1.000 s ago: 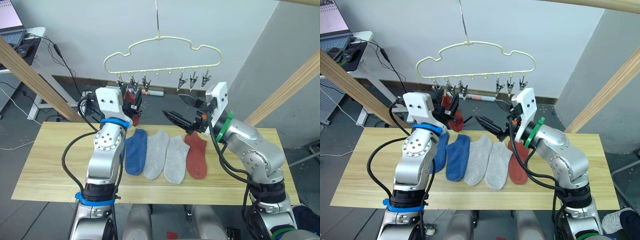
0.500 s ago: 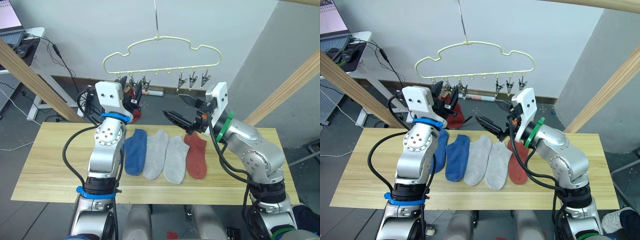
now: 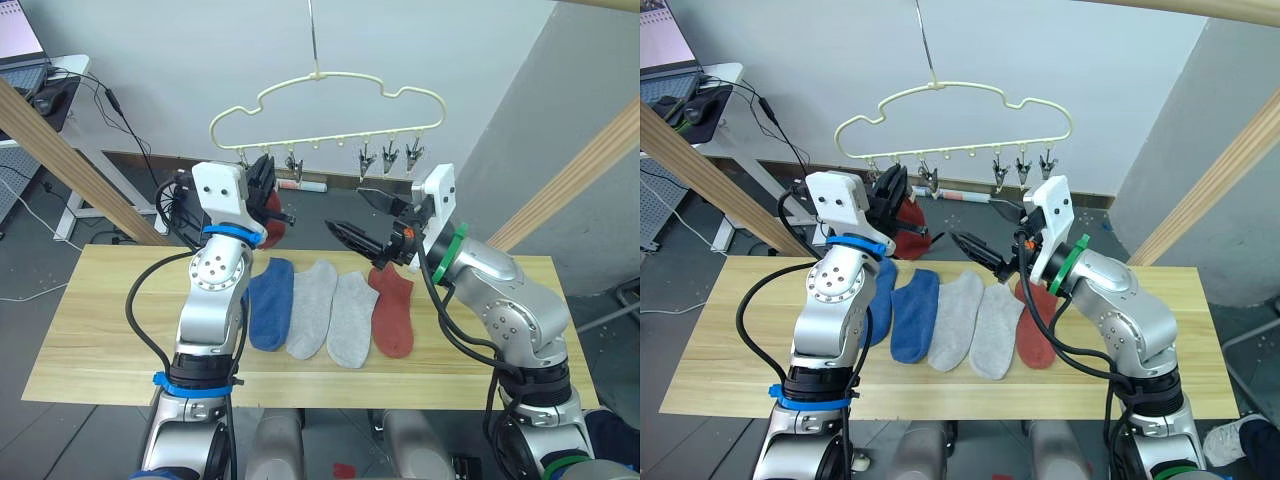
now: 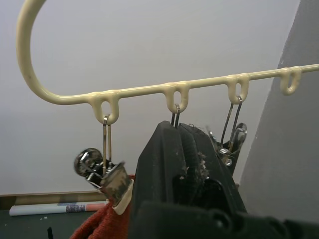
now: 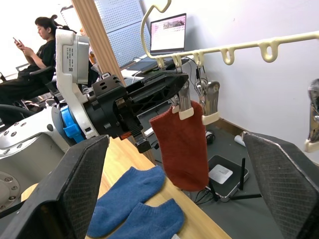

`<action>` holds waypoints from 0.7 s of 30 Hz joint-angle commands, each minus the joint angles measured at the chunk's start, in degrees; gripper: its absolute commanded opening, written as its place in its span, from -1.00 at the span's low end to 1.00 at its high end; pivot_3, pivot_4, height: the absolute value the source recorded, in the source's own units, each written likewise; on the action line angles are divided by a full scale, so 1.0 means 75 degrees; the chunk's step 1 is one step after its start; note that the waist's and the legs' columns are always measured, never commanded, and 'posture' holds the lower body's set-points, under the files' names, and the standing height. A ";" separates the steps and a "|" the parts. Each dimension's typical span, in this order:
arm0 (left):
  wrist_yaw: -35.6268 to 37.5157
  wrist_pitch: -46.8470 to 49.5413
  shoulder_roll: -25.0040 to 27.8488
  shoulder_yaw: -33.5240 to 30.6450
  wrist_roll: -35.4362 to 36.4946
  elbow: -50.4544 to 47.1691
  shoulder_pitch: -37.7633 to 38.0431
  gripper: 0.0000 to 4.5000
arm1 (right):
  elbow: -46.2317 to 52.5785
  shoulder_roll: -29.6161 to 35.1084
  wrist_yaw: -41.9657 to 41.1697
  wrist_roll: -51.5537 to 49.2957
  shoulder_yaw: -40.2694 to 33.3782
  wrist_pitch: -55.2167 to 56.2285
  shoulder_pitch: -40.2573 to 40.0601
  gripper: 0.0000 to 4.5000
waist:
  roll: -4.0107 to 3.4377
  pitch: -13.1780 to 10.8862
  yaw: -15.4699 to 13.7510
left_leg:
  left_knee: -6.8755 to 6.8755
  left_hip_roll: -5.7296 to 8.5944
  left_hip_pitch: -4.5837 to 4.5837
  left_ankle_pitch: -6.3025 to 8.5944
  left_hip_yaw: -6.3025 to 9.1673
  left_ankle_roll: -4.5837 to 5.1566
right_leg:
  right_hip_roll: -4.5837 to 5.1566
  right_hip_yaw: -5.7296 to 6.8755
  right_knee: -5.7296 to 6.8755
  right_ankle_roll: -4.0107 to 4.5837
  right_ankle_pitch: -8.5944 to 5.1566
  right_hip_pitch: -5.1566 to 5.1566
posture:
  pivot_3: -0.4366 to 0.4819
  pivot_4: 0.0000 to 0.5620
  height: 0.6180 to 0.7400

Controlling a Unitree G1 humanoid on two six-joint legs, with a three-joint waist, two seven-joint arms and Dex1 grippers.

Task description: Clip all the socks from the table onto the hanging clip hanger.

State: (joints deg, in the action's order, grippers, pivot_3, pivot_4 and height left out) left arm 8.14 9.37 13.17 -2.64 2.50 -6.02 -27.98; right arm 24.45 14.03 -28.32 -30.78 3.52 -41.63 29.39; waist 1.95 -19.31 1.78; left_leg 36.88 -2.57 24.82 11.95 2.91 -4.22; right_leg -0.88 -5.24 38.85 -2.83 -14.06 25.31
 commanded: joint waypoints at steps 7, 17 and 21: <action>0.0283 0.0278 0.0195 -0.0274 0.0332 -0.0268 -0.0014 -0.99 | -0.1457 0.1361 0.0504 0.2219 0.1332 0.0320 -0.1011 1.00 | 0.0003 0.0002 0.0016 | -0.0002 0.0005 0.0001 0.0000 -0.0008 0.0000 | 0.0005 -0.0011 -0.0010 -0.0001 0.0000 0.0000 | 0.00 0.12 1.00; 0.0396 0.0297 0.0152 -0.0101 0.0255 -0.0488 0.0302 -0.99 | -0.3571 0.1461 -0.0033 0.3543 0.2141 0.1020 -0.0929 1.00 | 0.0004 0.0002 0.0053 | -0.0002 0.0001 -0.0007 0.0000 -0.0023 0.0000 | -0.0002 -0.0031 -0.0010 -0.0005 0.0002 0.0001 | 0.01 0.15 1.00; 0.0407 0.0340 0.0164 -0.0056 0.0234 -0.0542 0.0315 -0.99 | -0.4330 0.1396 -0.0326 0.3900 0.2451 0.1387 -0.1016 1.00 | 0.0005 0.0003 0.0058 | -0.0002 0.0001 -0.0010 0.0000 -0.0022 0.0000 | -0.0003 -0.0031 -0.0009 -0.0006 0.0003 -0.0002 | 0.03 0.16 1.00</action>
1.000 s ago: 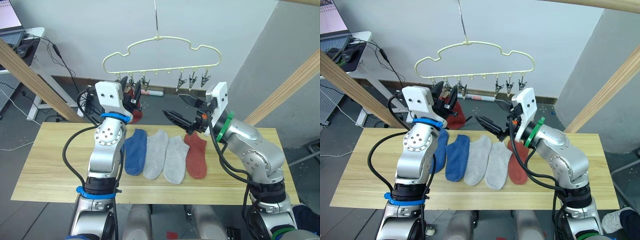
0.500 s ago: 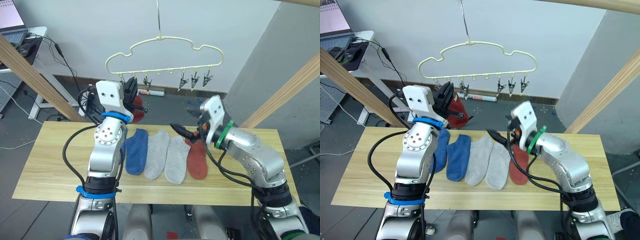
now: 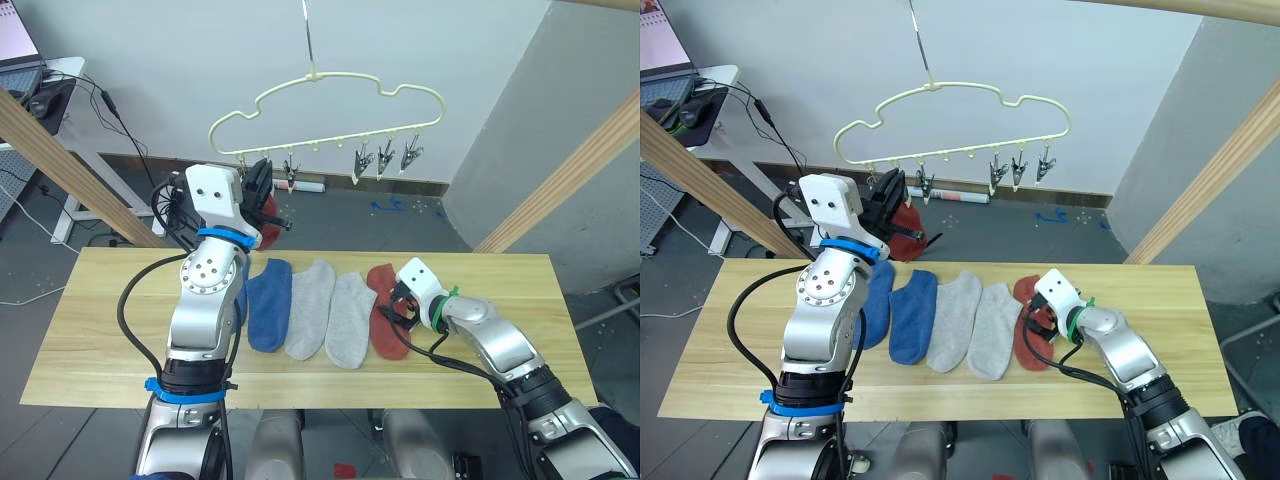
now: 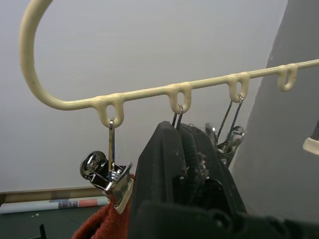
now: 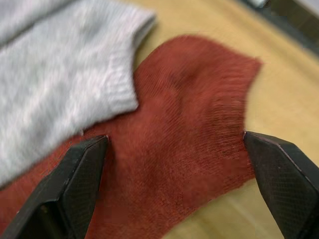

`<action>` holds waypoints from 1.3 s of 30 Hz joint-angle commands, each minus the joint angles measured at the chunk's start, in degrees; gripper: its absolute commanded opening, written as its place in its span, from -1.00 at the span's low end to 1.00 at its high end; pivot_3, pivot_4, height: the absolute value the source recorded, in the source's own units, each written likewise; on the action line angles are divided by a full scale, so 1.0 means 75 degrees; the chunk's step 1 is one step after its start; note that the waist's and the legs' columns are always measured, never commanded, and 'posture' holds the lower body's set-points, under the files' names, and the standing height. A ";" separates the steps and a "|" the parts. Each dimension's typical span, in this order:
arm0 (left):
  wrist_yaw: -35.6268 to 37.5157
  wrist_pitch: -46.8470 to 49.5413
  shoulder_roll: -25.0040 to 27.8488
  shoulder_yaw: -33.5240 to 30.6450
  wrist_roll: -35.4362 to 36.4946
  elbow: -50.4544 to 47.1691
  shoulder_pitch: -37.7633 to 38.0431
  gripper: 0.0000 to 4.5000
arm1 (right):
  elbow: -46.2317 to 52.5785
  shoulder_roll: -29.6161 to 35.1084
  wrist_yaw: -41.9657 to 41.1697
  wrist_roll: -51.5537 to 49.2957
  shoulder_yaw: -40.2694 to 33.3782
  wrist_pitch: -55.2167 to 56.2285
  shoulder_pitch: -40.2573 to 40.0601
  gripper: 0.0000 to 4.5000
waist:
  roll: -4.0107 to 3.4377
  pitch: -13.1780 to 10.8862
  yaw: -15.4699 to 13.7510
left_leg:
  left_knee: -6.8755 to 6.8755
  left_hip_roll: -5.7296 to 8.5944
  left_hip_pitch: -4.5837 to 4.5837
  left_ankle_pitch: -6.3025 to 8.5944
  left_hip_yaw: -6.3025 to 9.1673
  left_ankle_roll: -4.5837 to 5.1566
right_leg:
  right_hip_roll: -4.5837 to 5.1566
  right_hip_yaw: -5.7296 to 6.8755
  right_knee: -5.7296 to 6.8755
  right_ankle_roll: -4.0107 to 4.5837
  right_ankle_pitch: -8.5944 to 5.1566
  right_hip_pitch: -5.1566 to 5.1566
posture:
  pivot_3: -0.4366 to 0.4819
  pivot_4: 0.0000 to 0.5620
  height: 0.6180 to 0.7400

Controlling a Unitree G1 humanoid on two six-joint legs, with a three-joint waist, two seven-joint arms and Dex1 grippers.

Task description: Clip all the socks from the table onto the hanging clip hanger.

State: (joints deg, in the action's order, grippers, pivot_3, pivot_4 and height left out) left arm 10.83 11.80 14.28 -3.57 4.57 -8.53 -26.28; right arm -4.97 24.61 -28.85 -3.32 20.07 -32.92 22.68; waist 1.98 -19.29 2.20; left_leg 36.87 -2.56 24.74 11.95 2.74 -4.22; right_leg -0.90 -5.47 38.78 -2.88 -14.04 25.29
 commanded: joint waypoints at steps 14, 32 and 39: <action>0.0469 0.0680 0.0077 -0.0271 0.0791 -0.0447 0.0207 -1.00 | 0.0565 0.0858 -0.0786 0.0306 -0.0566 0.0754 -0.1126 -0.94 | 0.0003 0.0004 -0.0066 | 0.0005 0.0004 -0.0008 0.0000 0.0001 0.0000 | 0.0003 -0.0001 -0.0002 -0.0005 0.0002 -0.0014 | 0.04 0.17 1.00; -0.0850 0.6235 -0.0028 -0.3495 0.7654 -0.0034 -0.0609 -1.00 | 0.3368 -0.1105 -0.0731 -0.0689 -0.0155 -0.0466 0.0938 -0.99 | 0.0005 0.0007 0.0119 | 0.0002 -0.0001 -0.0021 0.0000 0.0005 -0.0002 | -0.0003 -0.0004 0.0007 -0.0007 0.0002 -0.0014 | 0.06 0.10 1.00; -0.1558 0.6077 -0.0122 -0.3420 0.8451 -0.0296 -0.0589 -1.00 | 0.2958 -0.1529 -0.0694 -0.0642 0.0035 -0.0257 0.1126 -0.99 | 0.0007 0.0008 0.0050 | -0.0004 -0.0002 -0.0007 0.0000 0.0008 -0.0003 | -0.0001 0.0001 -0.0002 -0.0006 0.0002 -0.0003 | 0.10 0.11 1.00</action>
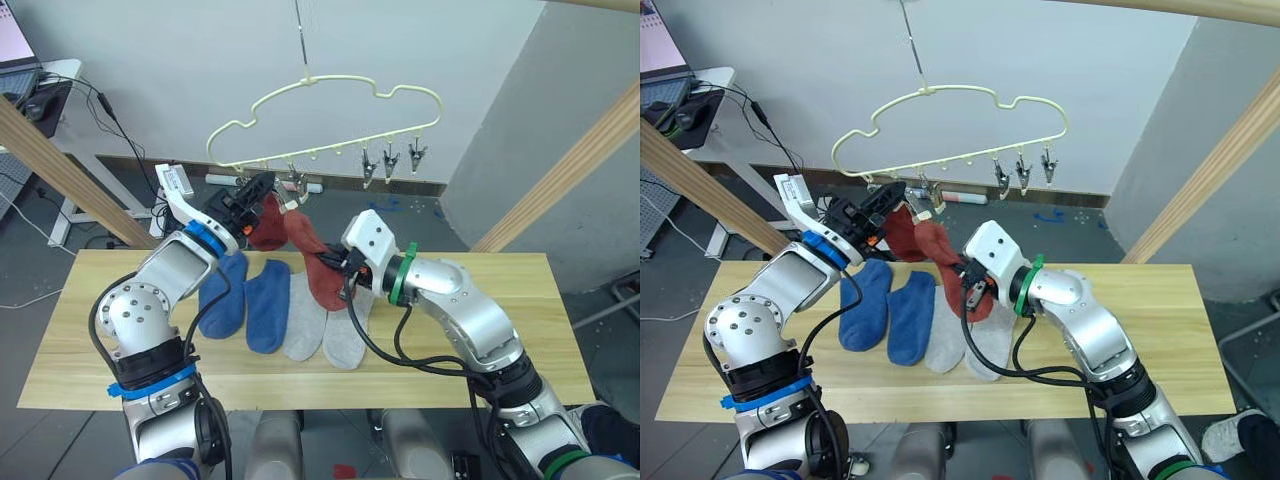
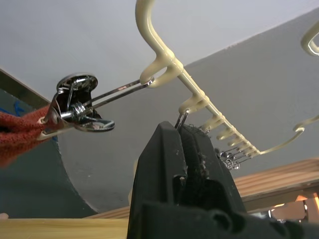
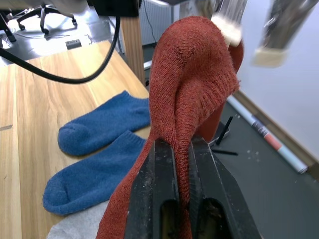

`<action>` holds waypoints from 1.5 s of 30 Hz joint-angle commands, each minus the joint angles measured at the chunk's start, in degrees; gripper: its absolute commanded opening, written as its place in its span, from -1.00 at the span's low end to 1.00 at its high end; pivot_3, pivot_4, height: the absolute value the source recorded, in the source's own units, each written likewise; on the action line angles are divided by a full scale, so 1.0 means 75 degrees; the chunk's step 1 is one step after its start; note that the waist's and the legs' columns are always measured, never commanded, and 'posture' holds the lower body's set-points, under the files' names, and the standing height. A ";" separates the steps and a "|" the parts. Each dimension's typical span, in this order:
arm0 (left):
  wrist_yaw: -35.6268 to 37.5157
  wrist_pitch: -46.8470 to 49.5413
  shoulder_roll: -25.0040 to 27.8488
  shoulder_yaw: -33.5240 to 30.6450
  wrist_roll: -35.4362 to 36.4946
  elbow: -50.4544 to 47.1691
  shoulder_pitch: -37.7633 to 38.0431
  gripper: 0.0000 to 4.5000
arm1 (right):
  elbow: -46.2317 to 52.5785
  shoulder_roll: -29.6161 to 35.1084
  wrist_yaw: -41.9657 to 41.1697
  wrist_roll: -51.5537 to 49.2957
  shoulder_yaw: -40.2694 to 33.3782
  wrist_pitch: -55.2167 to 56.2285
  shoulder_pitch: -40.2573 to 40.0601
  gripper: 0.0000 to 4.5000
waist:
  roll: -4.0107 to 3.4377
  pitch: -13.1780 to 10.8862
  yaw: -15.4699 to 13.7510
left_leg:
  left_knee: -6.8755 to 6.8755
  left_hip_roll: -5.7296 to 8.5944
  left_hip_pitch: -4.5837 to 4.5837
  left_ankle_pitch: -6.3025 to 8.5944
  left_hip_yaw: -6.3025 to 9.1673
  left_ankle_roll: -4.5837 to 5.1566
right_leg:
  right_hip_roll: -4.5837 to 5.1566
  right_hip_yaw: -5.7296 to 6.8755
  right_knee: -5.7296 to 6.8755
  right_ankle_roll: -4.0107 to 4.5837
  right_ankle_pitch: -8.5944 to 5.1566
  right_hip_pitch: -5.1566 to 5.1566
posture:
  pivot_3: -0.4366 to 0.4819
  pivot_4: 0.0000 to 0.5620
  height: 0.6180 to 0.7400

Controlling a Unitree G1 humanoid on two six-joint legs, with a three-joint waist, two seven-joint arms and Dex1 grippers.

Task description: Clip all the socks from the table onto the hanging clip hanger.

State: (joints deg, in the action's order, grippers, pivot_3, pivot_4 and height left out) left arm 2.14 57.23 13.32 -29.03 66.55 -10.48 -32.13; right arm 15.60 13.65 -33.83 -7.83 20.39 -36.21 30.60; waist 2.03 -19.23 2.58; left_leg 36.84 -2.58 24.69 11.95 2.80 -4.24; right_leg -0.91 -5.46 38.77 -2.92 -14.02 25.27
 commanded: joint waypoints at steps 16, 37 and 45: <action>-0.0628 -0.0360 0.0349 0.0725 0.0612 -0.0482 0.0703 -1.00 | -0.0151 -0.0373 0.0261 0.0023 -0.0228 0.0424 0.0464 -0.99 | 0.0000 0.0000 -0.0087 | -0.0007 -0.0001 0.0000 0.0000 -0.0002 0.0000 | -0.0001 -0.0002 -0.0009 0.0000 0.0000 0.0002 | 0.11 0.16 1.00; 0.1644 -0.2210 0.2396 0.2713 -0.2974 -0.1673 0.1694 0.42 | 0.0737 -0.0735 0.0421 -0.1134 -0.0570 -0.1086 -0.0111 0.35 | -0.0002 -0.0001 -0.0142 | -0.0119 -0.0004 0.0022 -0.0009 -0.0008 -0.0017 | 0.0009 0.0005 -0.0114 0.0008 0.0002 0.0025 | 0.13 0.15 1.00; 0.1837 -0.3715 0.1974 0.3953 -0.4954 -0.2381 0.2369 0.42 | 0.1258 0.0304 0.0516 -0.1022 -0.1179 -0.0527 -0.0908 0.98 | -0.0002 -0.0002 -0.0207 | -0.0123 0.0000 0.0038 -0.0008 -0.0015 -0.0017 | 0.0019 0.0004 -0.0131 0.0008 0.0001 0.0033 | 0.10 0.15 1.00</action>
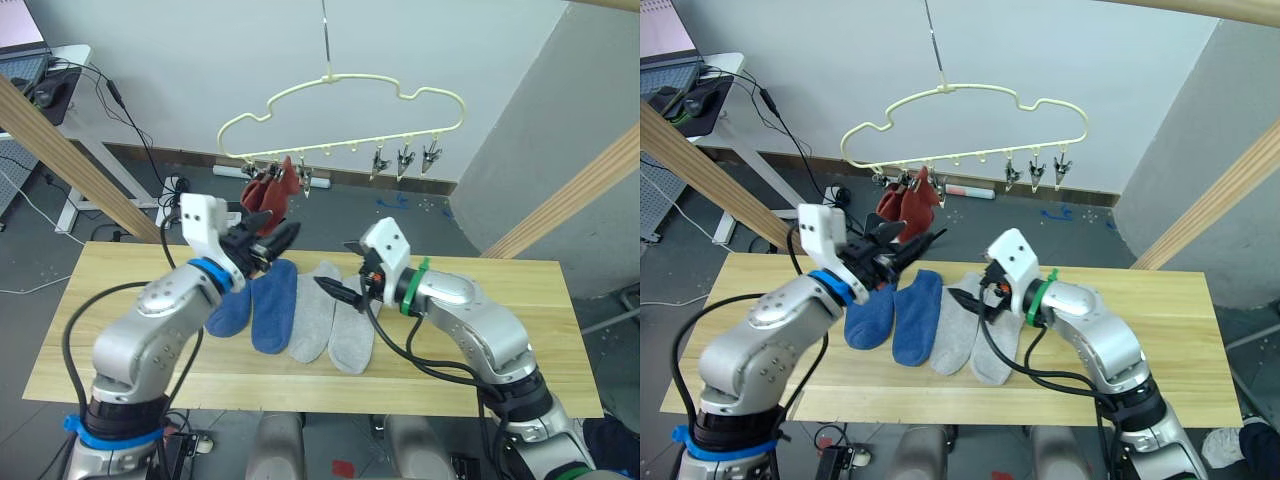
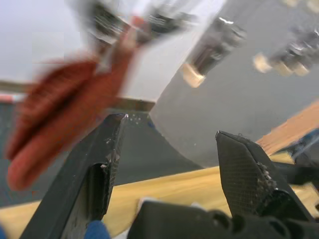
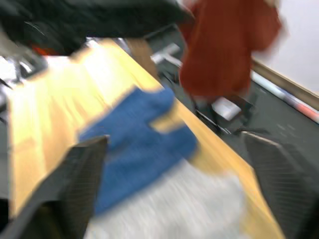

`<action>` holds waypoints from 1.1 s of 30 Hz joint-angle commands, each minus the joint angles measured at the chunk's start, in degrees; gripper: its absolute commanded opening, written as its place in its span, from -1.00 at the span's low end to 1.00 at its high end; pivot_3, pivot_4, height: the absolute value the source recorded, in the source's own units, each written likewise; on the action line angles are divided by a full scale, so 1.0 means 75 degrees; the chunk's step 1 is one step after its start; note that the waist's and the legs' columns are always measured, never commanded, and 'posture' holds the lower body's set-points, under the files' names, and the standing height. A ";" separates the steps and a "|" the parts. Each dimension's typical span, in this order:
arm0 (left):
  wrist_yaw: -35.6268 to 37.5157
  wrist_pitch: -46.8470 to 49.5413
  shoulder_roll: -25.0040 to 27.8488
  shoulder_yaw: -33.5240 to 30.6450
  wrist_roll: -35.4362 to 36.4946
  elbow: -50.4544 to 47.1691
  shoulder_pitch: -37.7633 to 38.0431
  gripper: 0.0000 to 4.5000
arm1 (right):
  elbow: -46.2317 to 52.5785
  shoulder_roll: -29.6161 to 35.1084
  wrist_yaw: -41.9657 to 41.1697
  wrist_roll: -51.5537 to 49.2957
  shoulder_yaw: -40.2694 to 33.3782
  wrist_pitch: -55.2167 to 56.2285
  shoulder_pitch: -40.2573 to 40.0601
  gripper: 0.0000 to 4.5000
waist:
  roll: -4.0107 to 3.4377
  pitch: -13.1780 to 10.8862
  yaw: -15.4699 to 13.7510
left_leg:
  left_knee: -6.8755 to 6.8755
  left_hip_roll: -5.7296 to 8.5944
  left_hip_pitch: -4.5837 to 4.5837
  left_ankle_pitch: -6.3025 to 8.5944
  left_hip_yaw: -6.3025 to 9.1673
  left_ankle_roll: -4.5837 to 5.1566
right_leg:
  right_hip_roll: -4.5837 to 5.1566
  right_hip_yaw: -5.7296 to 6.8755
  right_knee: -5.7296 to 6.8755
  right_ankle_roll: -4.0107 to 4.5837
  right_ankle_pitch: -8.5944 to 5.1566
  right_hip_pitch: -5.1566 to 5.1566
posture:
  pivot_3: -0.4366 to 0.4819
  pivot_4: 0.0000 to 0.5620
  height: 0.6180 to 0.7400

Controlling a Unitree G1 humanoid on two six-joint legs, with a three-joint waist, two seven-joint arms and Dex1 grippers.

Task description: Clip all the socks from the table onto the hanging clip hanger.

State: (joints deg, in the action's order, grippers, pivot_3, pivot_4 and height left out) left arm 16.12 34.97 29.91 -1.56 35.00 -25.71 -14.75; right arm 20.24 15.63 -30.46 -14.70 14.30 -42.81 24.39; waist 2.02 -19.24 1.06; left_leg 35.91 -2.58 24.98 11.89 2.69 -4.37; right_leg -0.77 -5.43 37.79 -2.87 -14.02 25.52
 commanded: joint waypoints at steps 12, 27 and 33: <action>-0.0494 -0.2251 -0.1504 0.0527 -0.2609 0.0603 -0.0554 -0.23 | 0.1176 -0.0272 0.0023 -0.1154 -0.1535 0.0818 0.0157 1.00 | 0.0001 0.0000 0.0057 | 0.0009 -0.0001 -0.0004 -0.0001 0.0000 0.0004 | -0.0010 -0.0003 0.0013 -0.0003 0.0003 -0.0003 | 0.03 0.11 1.00; -0.0529 -0.2663 -0.2069 0.0300 -0.3051 0.1460 -0.1223 -0.23 | 0.1123 -0.0079 0.0044 -0.1654 -0.1560 0.0799 0.0502 1.00 | 0.0003 0.0002 0.0066 | 0.0019 -0.0001 -0.0005 -0.0002 0.0012 0.0004 | -0.0010 0.0012 0.0028 -0.0001 0.0005 -0.0010 | 0.00 0.06 1.00; -0.0521 -0.2882 -0.2135 0.0387 -0.3275 0.1862 -0.1689 -0.23 | 0.0991 -0.0093 0.0083 -0.1691 -0.1635 0.0897 0.0412 1.00 | 0.0003 0.0002 0.0067 | 0.0022 0.0000 -0.0006 -0.0002 0.0015 0.0004 | -0.0009 0.0016 0.0030 0.0000 0.0007 -0.0012 | -0.01 0.05 1.00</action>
State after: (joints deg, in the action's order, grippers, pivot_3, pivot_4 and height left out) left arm 11.98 15.28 14.21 1.72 11.45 -10.94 -26.41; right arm 26.41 14.99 -29.91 -26.07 3.21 -37.74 27.77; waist 2.04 -19.23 1.56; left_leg 36.08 -2.58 24.93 11.88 2.81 -4.34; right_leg -0.84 -5.31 38.01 -2.86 -13.97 25.42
